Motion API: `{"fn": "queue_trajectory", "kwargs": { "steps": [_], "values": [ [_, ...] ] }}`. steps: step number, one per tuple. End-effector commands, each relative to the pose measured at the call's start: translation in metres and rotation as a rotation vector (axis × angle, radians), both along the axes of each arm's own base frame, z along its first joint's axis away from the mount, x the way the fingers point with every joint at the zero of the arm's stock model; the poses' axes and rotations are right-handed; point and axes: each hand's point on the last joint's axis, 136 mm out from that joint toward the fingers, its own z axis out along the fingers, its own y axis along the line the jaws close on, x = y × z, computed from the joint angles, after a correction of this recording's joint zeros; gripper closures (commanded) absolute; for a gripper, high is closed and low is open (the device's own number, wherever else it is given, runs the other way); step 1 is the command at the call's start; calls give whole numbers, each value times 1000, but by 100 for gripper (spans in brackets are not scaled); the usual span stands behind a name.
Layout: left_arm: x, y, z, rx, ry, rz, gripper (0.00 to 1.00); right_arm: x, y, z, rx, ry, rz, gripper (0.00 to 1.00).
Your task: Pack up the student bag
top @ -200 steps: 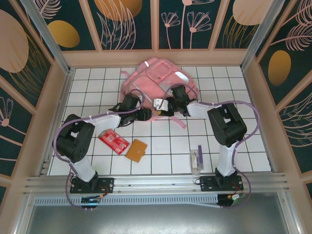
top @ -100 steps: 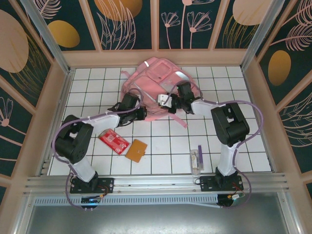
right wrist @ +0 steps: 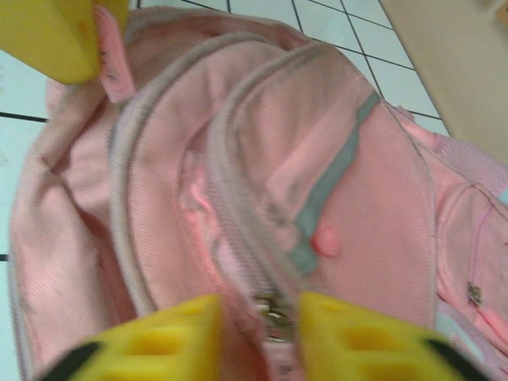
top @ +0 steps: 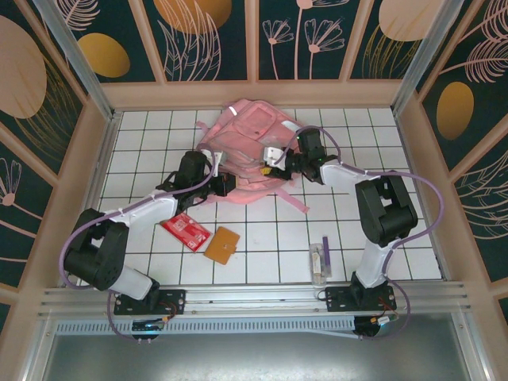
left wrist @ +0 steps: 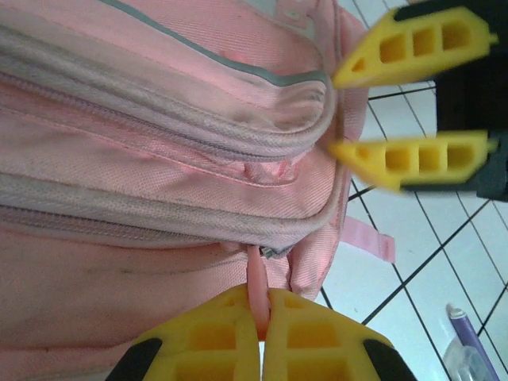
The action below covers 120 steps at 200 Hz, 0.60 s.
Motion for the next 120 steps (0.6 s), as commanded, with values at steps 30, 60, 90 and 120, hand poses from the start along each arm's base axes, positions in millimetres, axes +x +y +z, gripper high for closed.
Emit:
{"fn": "queue_trajectory", "kwargs": {
  "steps": [30,60,90,120],
  "values": [
    [-9,-26,35,-120,-118,-165,100,-24,16,13,6,-14,88,45],
    [-9,-26,27,-122,-109,-157,100,-21,28,9,2,-48,71,37],
    [-10,-28,22,-134,-95,-163,100,-21,37,5,-19,-101,52,35],
    [-9,-28,19,-127,-92,-163,100,-24,24,16,-13,-104,37,32]
  ]
}}
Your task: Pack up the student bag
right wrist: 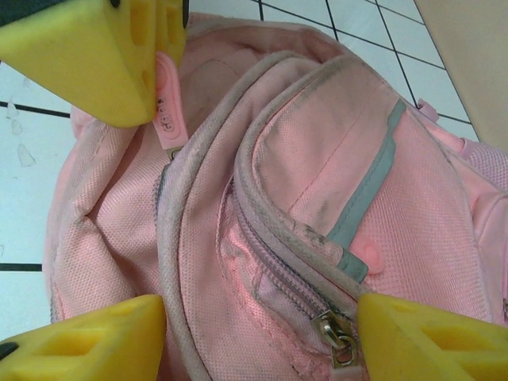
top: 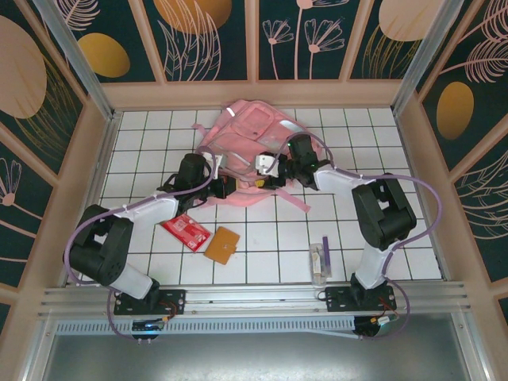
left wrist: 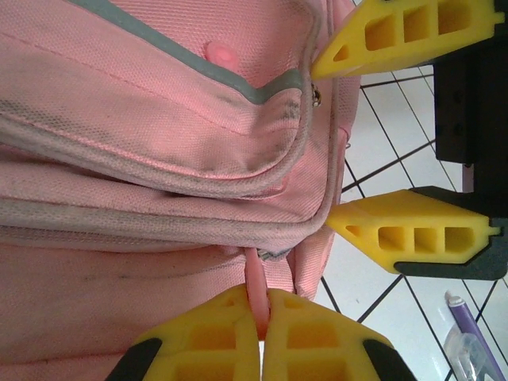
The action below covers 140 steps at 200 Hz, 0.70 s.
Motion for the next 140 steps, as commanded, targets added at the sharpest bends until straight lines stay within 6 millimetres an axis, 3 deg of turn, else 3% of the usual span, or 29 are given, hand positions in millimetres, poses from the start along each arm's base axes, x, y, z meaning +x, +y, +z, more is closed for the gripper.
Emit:
{"fn": "queue_trajectory", "kwargs": {
  "steps": [1,36,59,87,110,120,140],
  "values": [
    [-7,-27,34,-114,-104,-131,100,-7,6,27,48,-63,38,32],
    [-6,-28,32,-119,-94,-129,100,-14,-2,36,7,-47,69,31],
    [-6,-30,34,-138,-87,-136,100,-14,8,37,3,-61,92,30],
    [-7,-30,39,-147,-93,-138,100,-17,33,23,-21,-46,136,29],
    [-11,-32,42,-164,-96,-157,100,-8,47,-4,-63,-56,102,31],
    [-13,-32,46,-174,-107,-160,100,-4,47,-13,-86,-59,94,42],
    [-13,-26,48,-166,-120,-135,100,-3,41,-16,-91,-73,85,81]
  ]
}}
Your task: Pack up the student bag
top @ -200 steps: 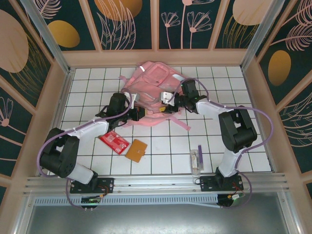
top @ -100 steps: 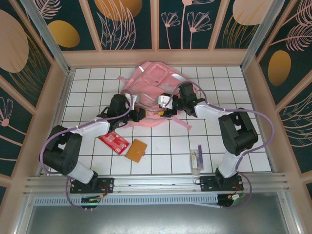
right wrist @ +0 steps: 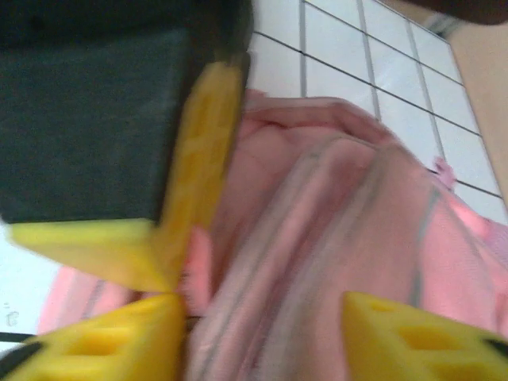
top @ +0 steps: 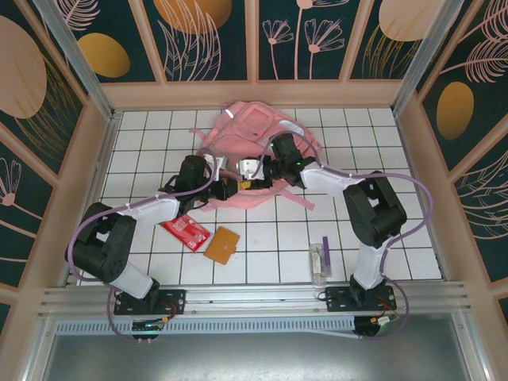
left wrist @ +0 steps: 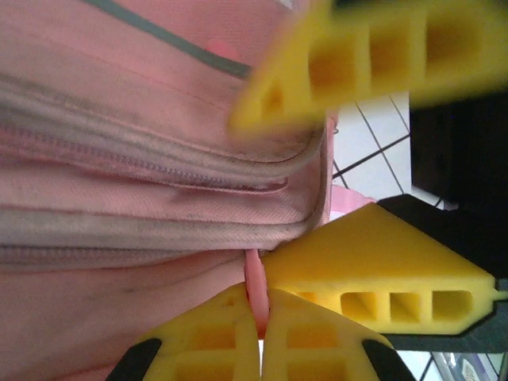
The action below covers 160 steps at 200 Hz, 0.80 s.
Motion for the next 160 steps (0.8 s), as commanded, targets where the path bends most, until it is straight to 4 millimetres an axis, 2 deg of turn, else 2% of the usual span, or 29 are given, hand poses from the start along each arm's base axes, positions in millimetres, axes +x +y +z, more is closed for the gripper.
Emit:
{"fn": "queue_trajectory", "kwargs": {
  "steps": [1,7,15,27,57,61,80,126,134,143,160],
  "values": [
    [-8,-21,53,-132,-143,-108,100,16,-6,-17,-49,-49,-55,83],
    [-7,-18,52,-128,-142,-96,100,15,-9,-16,-46,-43,-54,89],
    [-6,-12,49,-118,-138,-77,100,14,-14,-15,-46,-34,-54,90],
    [-5,-1,42,-102,-126,-50,100,12,-22,-13,-54,-28,-48,100],
    [2,31,26,-20,-120,43,100,0,-28,0,-42,-24,-12,100],
    [3,38,23,-1,-117,65,100,7,-38,1,-46,-24,-28,100],
    [11,69,14,47,-112,168,100,4,-44,3,-73,-45,-11,100],
    [32,140,21,103,-154,360,100,-5,-56,-7,-105,-86,13,100],
    [34,144,19,99,-149,379,100,-7,-57,-7,-93,-97,18,100],
    [34,137,21,77,-149,339,100,-7,-56,-2,-62,-100,3,100],
    [29,122,24,24,-126,269,100,-9,-44,17,58,-62,-32,68]
  ]
}}
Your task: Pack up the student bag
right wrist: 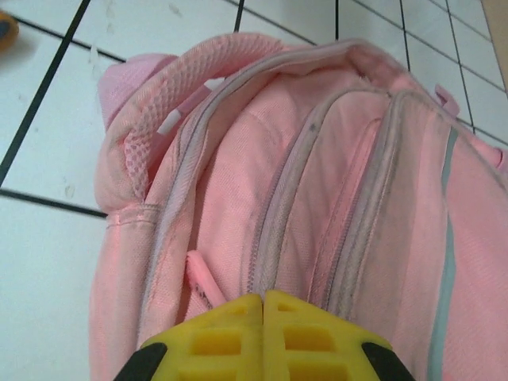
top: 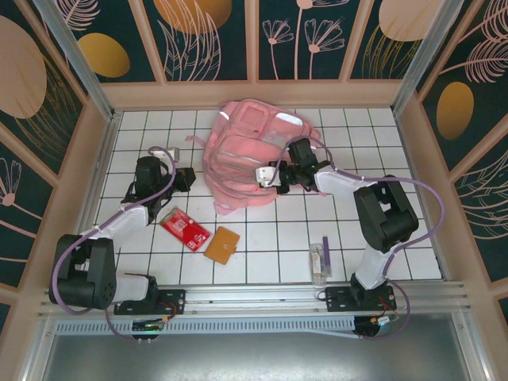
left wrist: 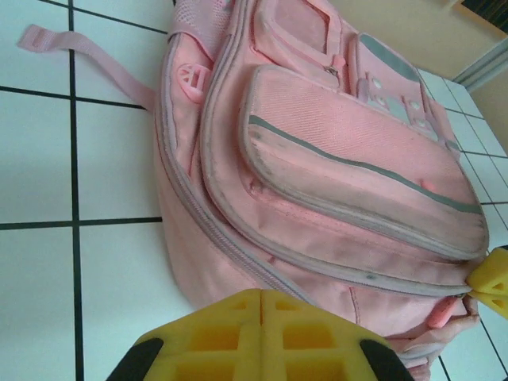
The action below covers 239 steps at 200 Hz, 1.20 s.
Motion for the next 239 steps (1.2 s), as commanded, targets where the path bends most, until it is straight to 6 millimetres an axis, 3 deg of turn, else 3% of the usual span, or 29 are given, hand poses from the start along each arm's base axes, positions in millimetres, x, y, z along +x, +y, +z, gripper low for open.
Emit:
{"fn": "queue_trajectory", "kwargs": {
  "steps": [1,18,26,46,58,88,124,141,154,159,179,197,219,239],
  "values": [
    [-8,-16,1,-35,10,-96,100,-3,13,38,139,-32,-25,66],
    [-17,-27,13,-59,-18,-138,100,-6,24,59,245,-5,-63,49],
    [-22,-33,18,-63,-27,-163,100,-3,25,69,287,7,-100,46],
    [-34,-52,22,-87,-10,-250,100,-9,51,97,418,71,-152,38],
    [-40,-62,19,-102,16,-295,100,-11,65,101,456,152,-188,37],
    [-45,-70,31,-134,-1,-342,100,-13,90,67,390,244,-204,37],
    [-41,-72,48,-144,-21,-350,100,-10,93,17,233,309,-202,35],
    [-36,-68,41,-129,-16,-321,100,-1,88,-7,145,268,-249,35],
    [-35,-69,37,-131,-23,-325,100,-1,82,-10,88,241,-234,36],
    [-35,-71,34,-134,-25,-334,100,-4,78,-6,68,241,-208,36],
    [-34,-79,24,-94,-9,-382,81,-17,61,25,58,305,-83,37],
    [-39,-99,20,-43,-1,-447,69,-12,34,40,63,317,-57,36],
    [-44,-115,13,-38,34,-447,57,5,-3,20,-52,275,-91,35],
    [-47,-120,-3,-8,66,-426,53,15,-16,-3,-146,235,-123,32]
  ]
}}
